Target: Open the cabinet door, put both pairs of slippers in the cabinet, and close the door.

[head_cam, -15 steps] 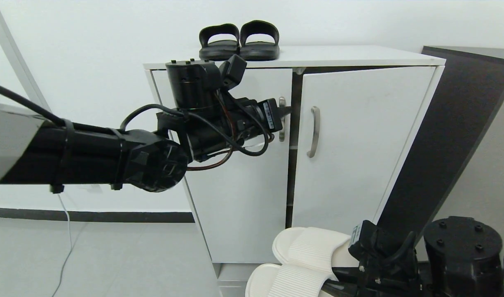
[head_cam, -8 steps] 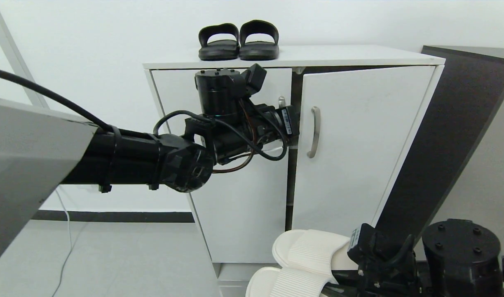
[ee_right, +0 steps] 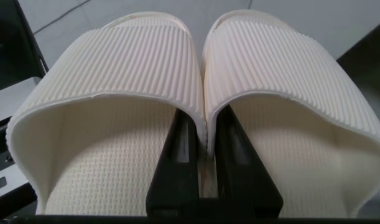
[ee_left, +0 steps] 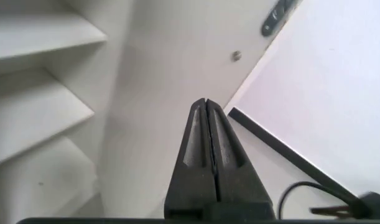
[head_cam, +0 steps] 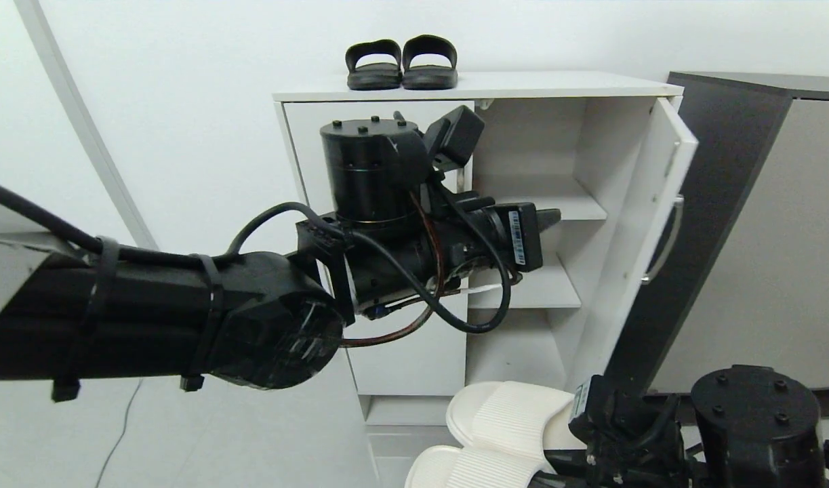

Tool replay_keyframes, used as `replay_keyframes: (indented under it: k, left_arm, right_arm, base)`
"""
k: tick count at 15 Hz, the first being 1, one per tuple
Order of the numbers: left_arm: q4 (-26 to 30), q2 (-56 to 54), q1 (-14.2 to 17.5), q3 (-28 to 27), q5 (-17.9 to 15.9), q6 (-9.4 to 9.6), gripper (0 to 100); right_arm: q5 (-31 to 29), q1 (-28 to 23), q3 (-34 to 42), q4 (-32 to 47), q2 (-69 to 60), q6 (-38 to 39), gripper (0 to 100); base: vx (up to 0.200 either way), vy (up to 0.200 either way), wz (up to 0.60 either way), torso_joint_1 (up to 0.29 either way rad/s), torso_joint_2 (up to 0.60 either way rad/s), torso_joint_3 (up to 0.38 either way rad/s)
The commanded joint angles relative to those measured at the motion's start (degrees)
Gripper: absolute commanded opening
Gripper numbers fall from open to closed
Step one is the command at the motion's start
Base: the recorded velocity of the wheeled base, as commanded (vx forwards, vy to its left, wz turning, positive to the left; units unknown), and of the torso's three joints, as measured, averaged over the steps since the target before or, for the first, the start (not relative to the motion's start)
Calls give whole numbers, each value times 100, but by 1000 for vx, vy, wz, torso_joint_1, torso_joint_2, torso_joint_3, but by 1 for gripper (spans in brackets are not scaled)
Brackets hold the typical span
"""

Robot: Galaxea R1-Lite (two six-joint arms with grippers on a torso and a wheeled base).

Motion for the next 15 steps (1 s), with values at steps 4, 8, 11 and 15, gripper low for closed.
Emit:
replay_keyframes:
  k: [4,8,11,15]
  left_arm:
    - [-396,-1254,460,1325,4,264,0]
    - [-194,-3636,979,3232,4,282,0]
    - [1037,-5569,1673,4058,4,291,0]
    - [3524,-8153,2526,4278,4,273,0]
  right_arm:
    - [-53,-39,1,-12,6,0,0]
    - [-53,-250,-60,-21,6,0,0]
    - [-45,-338,-113,-21,15,0,0]
    - [-53,-408,-139,-21,-20,0,0]
  base:
    - [0,0,0,0,0,0]
    - [0,0,0,0,0,0]
    - [0,0,0,0,0,0]
    - [0,0,0,0,0,0]
